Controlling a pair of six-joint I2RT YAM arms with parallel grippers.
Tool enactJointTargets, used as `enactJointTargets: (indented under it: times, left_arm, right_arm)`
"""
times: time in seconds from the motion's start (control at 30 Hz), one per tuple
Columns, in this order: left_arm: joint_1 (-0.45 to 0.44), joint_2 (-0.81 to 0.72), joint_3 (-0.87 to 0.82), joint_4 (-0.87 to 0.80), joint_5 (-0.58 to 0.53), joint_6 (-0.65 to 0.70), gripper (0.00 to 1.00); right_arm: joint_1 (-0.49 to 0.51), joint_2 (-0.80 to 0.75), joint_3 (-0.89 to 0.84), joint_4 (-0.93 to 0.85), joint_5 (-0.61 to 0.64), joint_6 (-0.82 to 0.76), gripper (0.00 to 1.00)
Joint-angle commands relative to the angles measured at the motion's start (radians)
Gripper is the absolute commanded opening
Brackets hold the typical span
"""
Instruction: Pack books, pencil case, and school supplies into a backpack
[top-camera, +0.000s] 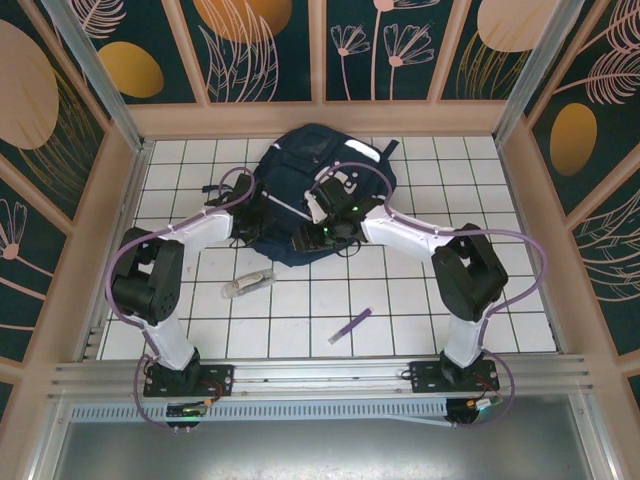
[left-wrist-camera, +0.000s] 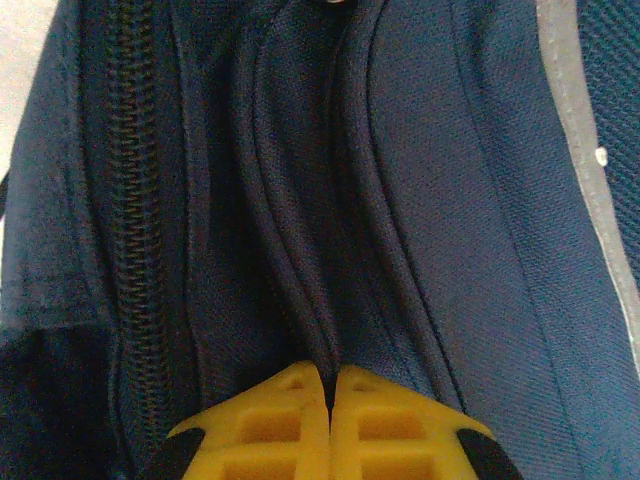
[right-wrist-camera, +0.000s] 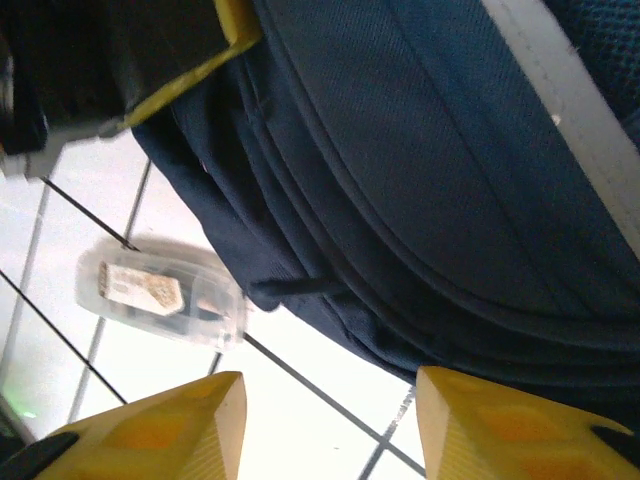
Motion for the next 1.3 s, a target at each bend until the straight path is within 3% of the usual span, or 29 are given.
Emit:
enactJointTargets:
  times: [0.0,0.17,0.5,0.73,0.93,1.03,1.17,1.27]
  left_arm:
    - [-0.002,-0.085,0.039,0.036,0.064,-0.047,0.0]
    - [-0.003,-0.136,0.058,0.045,0.088,-0.082,0.0]
    - [-0.021,-0.151,0.062,0.09,0.159,-0.122,0.0]
    - [-0.029,-0.158,0.047,0.116,0.17,-0.139,0.0]
    - [-0.028,-0.172,0.037,0.115,0.143,-0.125,0.0]
    - [-0.028,-0.19,0.017,0.115,0.121,-0.127,0.0]
    - [-0.026,-0.204,0.007,0.109,0.095,-0.112,0.0]
    - [-0.021,-0.206,0.015,0.081,0.06,-0.083,0.0]
  right_arm:
    - [-0.038,0.036,0.082,-0.104,-0.071,0.129,0.57]
    - [-0.038,0.051,0.1,-0.129,-0.097,0.267,0.6]
    - [0.034,0.101,0.176,-0.191,0.03,0.282,0.56]
    - [0.051,0.151,0.228,-0.263,0.111,0.295,0.43]
    - [0.044,0.137,0.225,-0.273,0.157,0.297,0.19]
    - [0.038,0.125,0.217,-0.275,0.189,0.295,0.15]
    - [0.029,0.104,0.19,-0.261,0.191,0.287,0.02]
    - [0.023,0.067,0.157,-0.253,0.205,0.261,0.0]
